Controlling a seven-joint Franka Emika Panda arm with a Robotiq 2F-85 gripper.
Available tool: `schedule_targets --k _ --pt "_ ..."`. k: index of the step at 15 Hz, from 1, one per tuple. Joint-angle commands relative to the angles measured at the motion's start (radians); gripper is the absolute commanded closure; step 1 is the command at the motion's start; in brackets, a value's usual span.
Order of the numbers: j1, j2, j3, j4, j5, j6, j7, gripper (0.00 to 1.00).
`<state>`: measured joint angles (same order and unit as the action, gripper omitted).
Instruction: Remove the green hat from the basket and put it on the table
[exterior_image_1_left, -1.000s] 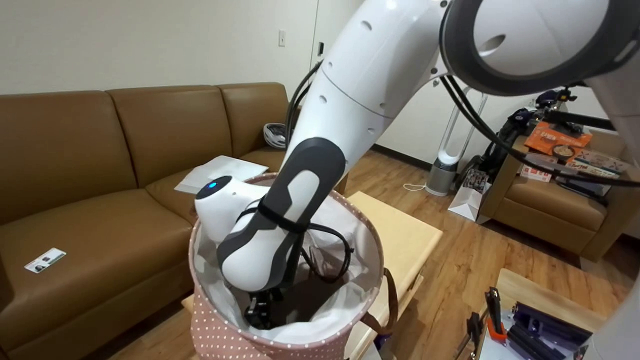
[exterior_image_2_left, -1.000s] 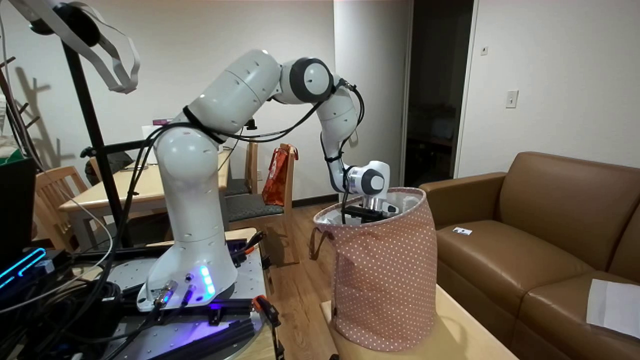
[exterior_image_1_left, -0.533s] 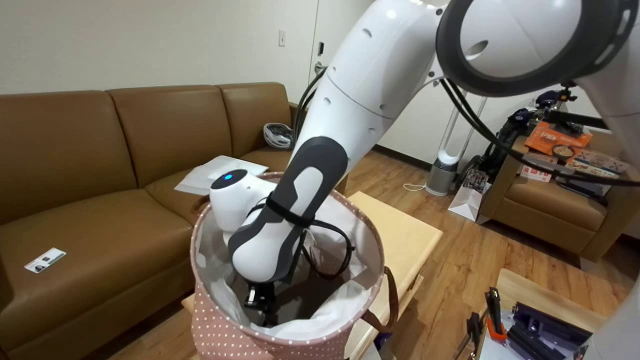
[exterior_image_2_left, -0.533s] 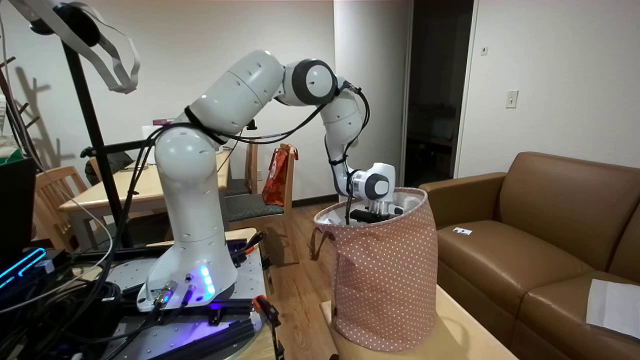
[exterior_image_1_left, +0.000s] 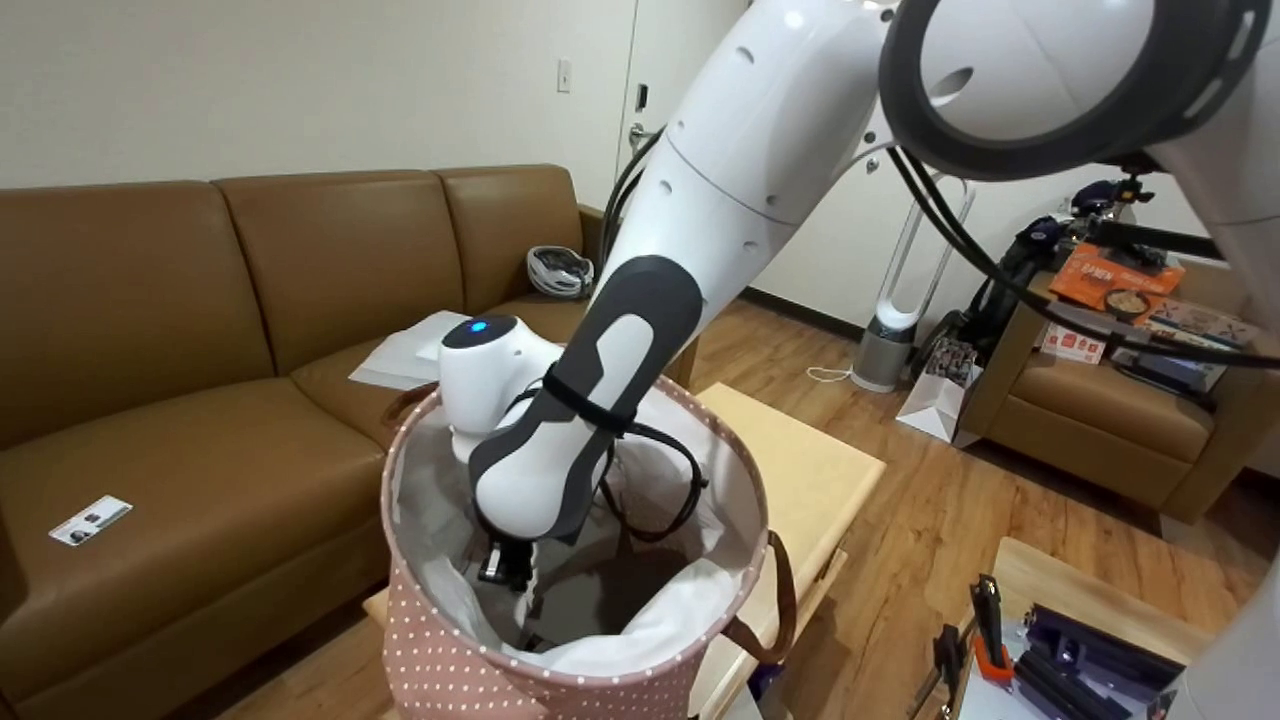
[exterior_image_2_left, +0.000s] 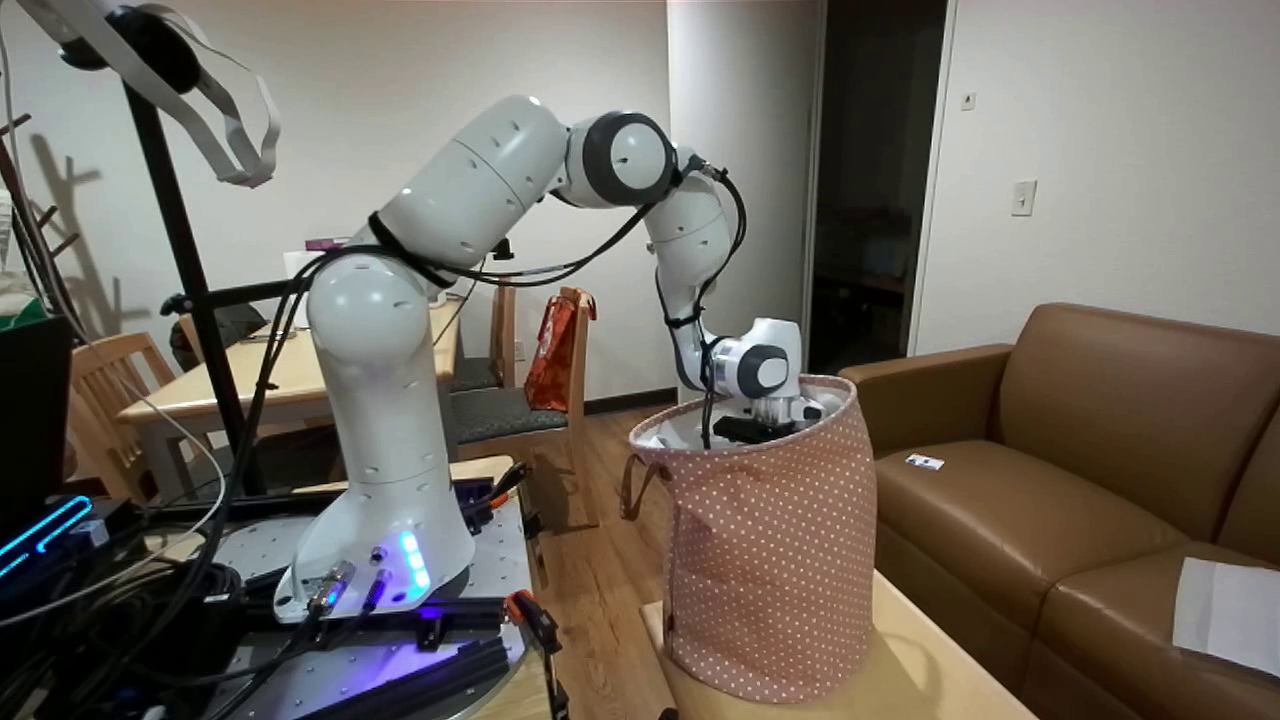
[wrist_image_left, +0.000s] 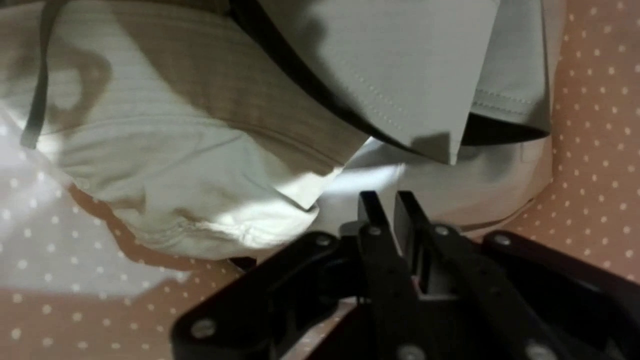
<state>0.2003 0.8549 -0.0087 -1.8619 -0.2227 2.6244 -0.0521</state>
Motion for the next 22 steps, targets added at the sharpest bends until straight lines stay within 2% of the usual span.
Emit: schedule_targets --k 1,3,4,7,10,11,13,14,22 --pt "0.003 -0.026 -0.023 -0.04 -0.014 0.072 0.027 0.55" --pt "0.024 -0.023 -0.055 -0.041 -0.029 0.102 0.045 0.42" --pt "0.059 -0.009 -0.096 -0.032 -0.053 0.121 0.074 0.36" --pt "0.097 0.038 -0.139 -0.001 -0.07 0.156 0.107 0.17" --pt "0.074 0.062 -0.091 0.009 -0.038 0.117 0.064 0.0" --pt "0.078 0.045 -0.106 0.002 -0.043 0.123 0.071 0.16" --pt "0.079 0.06 -0.096 0.002 -0.041 0.123 0.07 0.03" --pt "0.079 0.063 -0.094 0.003 -0.041 0.123 0.07 0.0" --pt "0.102 0.1 -0.136 0.011 -0.056 0.174 0.091 0.0"
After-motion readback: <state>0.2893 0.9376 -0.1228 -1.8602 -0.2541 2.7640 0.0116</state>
